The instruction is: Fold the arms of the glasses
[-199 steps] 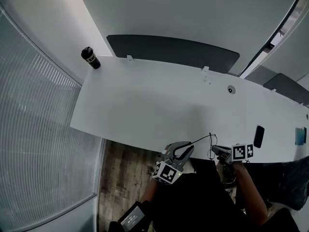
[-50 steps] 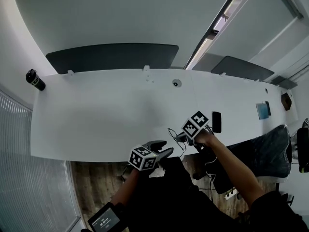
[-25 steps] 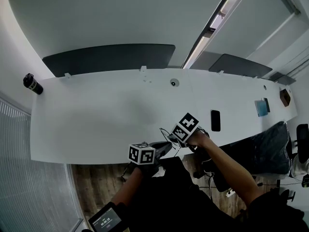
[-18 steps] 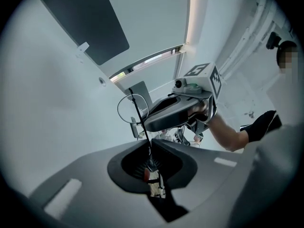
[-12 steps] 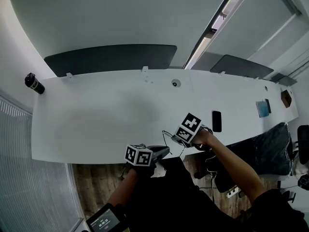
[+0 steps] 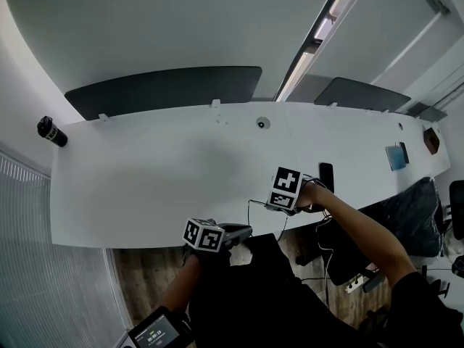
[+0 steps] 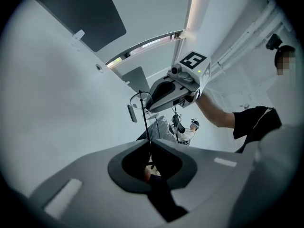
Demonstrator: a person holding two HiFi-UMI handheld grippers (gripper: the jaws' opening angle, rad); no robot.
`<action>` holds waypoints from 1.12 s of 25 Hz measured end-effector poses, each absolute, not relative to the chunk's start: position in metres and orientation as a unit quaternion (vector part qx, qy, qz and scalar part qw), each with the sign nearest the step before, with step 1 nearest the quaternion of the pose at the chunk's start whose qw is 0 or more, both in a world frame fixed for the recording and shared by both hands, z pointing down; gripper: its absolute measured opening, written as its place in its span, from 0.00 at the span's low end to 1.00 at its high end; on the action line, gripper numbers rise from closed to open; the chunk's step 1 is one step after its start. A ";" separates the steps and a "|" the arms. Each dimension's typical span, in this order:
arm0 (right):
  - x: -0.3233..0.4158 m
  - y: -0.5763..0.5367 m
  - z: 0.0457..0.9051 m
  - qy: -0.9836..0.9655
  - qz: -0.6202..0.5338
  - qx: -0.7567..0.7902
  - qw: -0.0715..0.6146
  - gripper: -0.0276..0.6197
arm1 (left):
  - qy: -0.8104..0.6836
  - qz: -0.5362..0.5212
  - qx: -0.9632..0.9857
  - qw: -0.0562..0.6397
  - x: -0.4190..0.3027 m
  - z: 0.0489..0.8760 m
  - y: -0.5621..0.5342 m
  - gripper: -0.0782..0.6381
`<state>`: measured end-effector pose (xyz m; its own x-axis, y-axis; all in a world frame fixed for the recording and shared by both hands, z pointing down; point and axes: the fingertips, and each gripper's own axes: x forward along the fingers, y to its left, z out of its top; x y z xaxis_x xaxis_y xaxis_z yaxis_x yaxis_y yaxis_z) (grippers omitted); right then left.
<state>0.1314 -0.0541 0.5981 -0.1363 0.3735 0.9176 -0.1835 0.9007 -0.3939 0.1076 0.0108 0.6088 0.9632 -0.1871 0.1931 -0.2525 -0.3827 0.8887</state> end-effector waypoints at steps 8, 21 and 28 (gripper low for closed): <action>0.135 -0.049 0.594 -0.712 0.213 -0.131 0.656 0.07 | -0.105 0.027 0.826 0.554 0.103 0.609 0.021 0.14; 0.156 -0.046 0.606 -0.695 0.273 -0.123 0.654 0.07 | -0.082 -0.003 0.833 0.547 0.101 0.607 0.027 0.16; 0.171 -0.062 0.618 -0.654 0.431 -0.037 0.621 0.07 | -0.109 -0.046 0.842 0.526 0.085 0.610 0.025 0.29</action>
